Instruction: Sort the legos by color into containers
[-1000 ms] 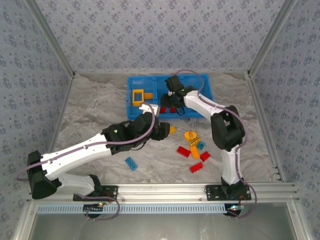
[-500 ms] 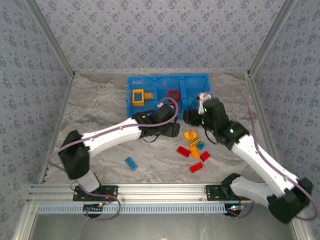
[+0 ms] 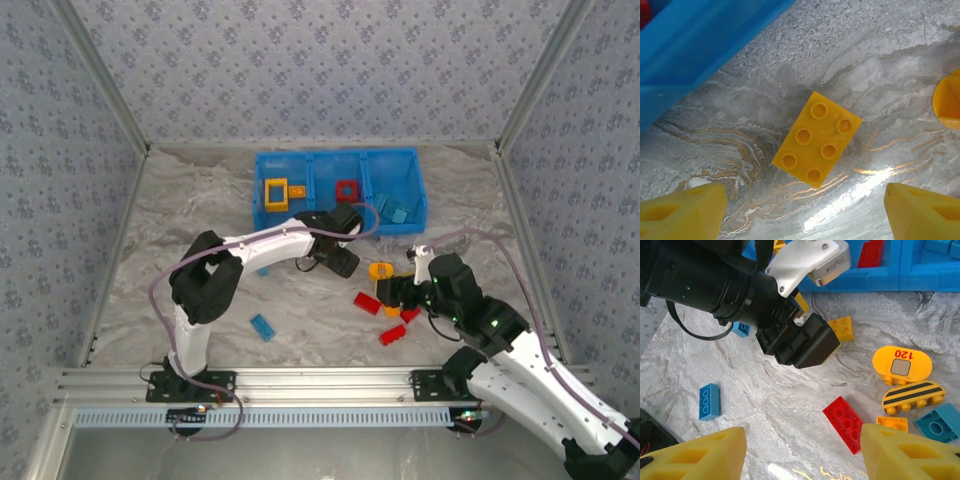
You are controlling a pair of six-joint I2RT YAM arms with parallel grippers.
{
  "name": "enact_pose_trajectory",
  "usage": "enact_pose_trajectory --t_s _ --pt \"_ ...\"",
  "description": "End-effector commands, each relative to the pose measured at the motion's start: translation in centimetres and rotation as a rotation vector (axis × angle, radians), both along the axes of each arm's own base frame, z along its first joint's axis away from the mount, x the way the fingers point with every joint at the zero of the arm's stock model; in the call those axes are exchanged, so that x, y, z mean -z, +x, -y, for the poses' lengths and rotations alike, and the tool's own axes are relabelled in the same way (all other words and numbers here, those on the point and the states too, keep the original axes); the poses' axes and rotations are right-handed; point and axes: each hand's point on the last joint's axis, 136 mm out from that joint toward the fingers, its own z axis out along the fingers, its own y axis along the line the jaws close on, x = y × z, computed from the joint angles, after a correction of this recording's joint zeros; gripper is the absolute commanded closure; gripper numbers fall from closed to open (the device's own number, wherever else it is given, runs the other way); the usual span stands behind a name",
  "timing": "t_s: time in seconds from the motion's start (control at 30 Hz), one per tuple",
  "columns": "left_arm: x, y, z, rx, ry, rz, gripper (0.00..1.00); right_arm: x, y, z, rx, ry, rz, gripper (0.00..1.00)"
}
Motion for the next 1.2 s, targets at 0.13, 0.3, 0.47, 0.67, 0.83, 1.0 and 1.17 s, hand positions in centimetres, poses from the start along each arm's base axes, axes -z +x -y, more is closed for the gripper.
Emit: enact_pose_trajectory --t_s 0.13,0.3,0.47,0.67,0.83,1.0,1.17 --pt "1.7 1.8 2.5 0.14 0.035 -0.01 0.2 -0.1 -1.3 -0.5 -0.005 0.059 -0.033 0.36" --pt "2.5 2.4 3.2 0.145 0.04 -0.013 0.25 -0.1 -1.3 -0.5 -0.005 0.059 -0.034 0.36" --pt "3.0 2.2 2.8 0.126 0.047 -0.022 0.39 -0.1 -1.3 -0.3 0.005 0.055 -0.031 0.36" --pt "2.8 1.5 2.1 0.11 0.032 -0.007 0.62 -0.1 -1.0 -0.4 0.012 0.052 -0.025 0.36" --pt "-1.8 1.0 0.9 0.024 -0.03 0.059 0.64 -0.2 -0.7 -0.7 -0.006 0.037 -0.007 0.36" --pt "-7.2 1.5 -3.3 -0.149 -0.148 0.088 0.64 -1.0 0.6 -3.7 -0.098 -0.017 0.058 0.37" --pt "-10.8 4.5 -8.6 -0.324 -0.236 0.097 0.65 -2.1 2.5 -9.1 -0.186 -0.096 0.144 0.37"
